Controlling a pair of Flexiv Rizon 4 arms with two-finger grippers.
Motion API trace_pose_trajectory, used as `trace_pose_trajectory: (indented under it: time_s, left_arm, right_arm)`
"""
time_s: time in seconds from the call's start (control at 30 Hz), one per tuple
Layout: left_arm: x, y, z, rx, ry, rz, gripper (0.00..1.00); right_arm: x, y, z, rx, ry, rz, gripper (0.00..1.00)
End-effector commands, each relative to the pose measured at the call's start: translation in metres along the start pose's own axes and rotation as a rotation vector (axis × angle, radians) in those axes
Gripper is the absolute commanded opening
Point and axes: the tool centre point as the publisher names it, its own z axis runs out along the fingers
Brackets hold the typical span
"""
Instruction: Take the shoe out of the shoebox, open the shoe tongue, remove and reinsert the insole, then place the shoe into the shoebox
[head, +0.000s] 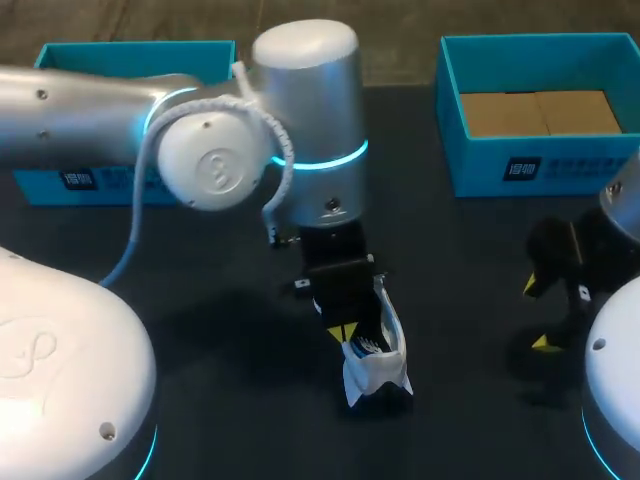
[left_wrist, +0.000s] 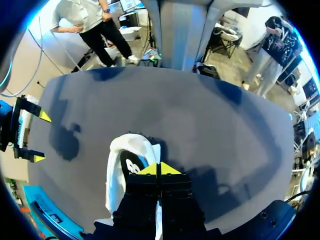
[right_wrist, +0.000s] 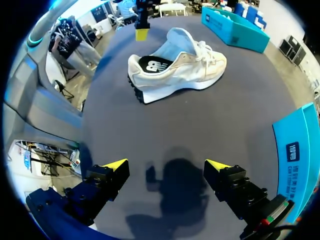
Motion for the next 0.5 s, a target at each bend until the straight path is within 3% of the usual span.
trace_pose_trajectory:
  time_s: [0.03, 0.1, 0.23, 0.5]
  left_arm:
    - [-0.008, 0.006, 0.005, 0.036, 0.135, 0.052, 0.0]
    - [-0.01, 0.009, 0.008, 0.066, 0.165, 0.095, 0.0]
    - [-0.014, 0.014, 0.016, 0.046, 0.228, 0.1, 0.0]
    - [-0.022, 0.016, 0.024, 0.035, 0.265, 0.128, 0.0]
  right_arm:
    - [-0.003, -0.016, -0.012, 0.005, 0.003, 0.013, 1.0]
    - [-0.005, -0.026, -0.018, 0.01, 0.009, 0.024, 1.0]
    - [-0.011, -0.04, -0.025, 0.007, 0.048, 0.018, 1.0]
    - [-0.012, -0.042, -0.026, 0.011, 0.046, 0.024, 1.0]
